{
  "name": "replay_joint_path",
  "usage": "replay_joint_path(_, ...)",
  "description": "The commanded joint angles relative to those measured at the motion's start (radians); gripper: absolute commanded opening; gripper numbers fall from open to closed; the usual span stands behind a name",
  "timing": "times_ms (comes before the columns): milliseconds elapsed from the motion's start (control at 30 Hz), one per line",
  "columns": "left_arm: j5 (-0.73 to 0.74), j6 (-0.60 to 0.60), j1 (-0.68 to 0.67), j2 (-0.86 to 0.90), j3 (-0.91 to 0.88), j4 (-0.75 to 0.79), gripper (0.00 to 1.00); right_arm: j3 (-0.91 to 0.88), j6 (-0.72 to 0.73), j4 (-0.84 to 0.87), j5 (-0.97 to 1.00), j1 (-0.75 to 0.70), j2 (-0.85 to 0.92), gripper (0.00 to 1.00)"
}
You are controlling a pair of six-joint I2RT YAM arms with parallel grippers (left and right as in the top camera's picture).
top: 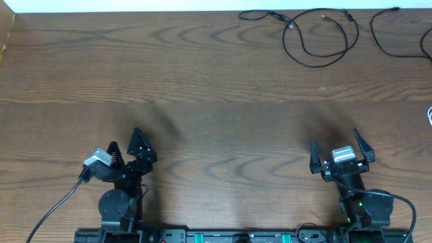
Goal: Untangle cables
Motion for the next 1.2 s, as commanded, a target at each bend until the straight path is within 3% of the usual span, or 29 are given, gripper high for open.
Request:
replay_joint_path(0, -0.017, 0.06, 0.002, 0.0, -0.061, 0.071, 0.91, -0.002, -0.01, -0.005, -0.009, 0.008, -0.007, 0.99)
replay_joint_path(167, -0.033, 0.082, 0.002, 0.0, -0.133, 0.139, 0.92, -0.002, -0.01, -0.005, -0.009, 0.008, -0.007, 0.99)
replay_joint_path(700, -0.065, 0.092, 0.002, 0.004, -0.131, 0.13, 0.92, -0.002, -0.01, -0.004, -0.009, 0.008, -0.007, 0.99)
replay_joint_path(1167, -0.065, 0.092, 0.002, 0.005, -0.131, 0.041, 0.91, -0.002, -0.01, -0.004, -0.009, 0.008, -0.007, 0.99)
